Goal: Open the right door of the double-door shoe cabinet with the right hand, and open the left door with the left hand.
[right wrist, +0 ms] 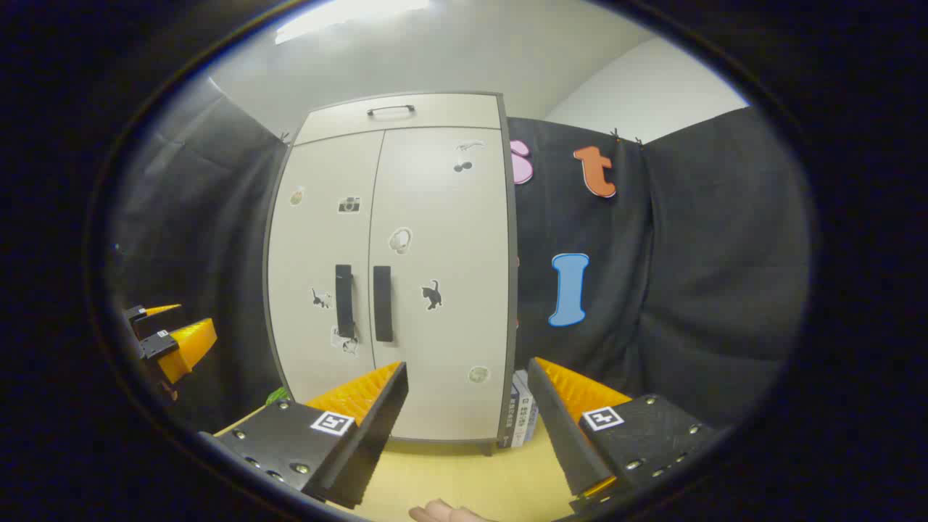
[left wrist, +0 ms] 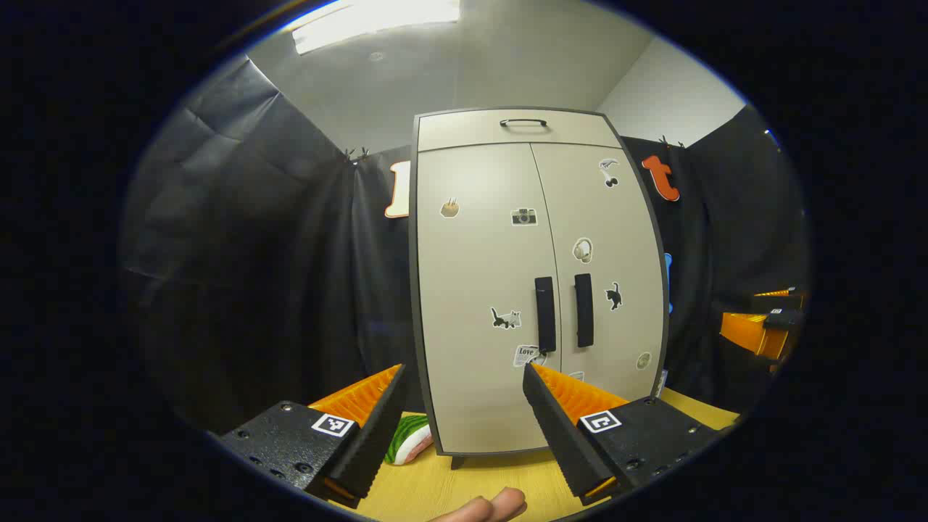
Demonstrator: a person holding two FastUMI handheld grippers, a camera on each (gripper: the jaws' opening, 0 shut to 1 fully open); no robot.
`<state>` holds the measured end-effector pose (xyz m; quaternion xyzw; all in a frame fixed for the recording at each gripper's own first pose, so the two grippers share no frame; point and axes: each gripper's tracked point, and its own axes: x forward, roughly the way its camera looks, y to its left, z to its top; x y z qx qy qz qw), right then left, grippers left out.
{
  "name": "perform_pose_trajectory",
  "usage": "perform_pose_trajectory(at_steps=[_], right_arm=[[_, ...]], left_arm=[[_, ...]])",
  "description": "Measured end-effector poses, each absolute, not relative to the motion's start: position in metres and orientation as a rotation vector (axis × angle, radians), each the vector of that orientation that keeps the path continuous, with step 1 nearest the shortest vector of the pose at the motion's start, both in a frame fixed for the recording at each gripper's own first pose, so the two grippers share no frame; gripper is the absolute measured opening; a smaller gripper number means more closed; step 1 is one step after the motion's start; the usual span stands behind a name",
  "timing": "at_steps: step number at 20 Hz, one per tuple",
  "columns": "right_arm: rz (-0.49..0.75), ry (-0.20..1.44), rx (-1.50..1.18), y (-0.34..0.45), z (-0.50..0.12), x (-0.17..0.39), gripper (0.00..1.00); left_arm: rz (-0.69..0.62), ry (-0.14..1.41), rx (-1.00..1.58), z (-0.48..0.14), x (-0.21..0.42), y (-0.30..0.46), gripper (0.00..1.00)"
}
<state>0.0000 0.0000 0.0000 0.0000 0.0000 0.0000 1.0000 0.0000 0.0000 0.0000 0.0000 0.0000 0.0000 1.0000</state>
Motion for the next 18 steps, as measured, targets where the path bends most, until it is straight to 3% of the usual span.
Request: perform_pose_trajectory(at_steps=[18], right_arm=[[0.012,0.016,-0.015,0.018,-0.009,-0.003,0.99]], left_arm=[[-0.002,0.022,-0.05,-0.012,-0.014,0.029,0.97]])
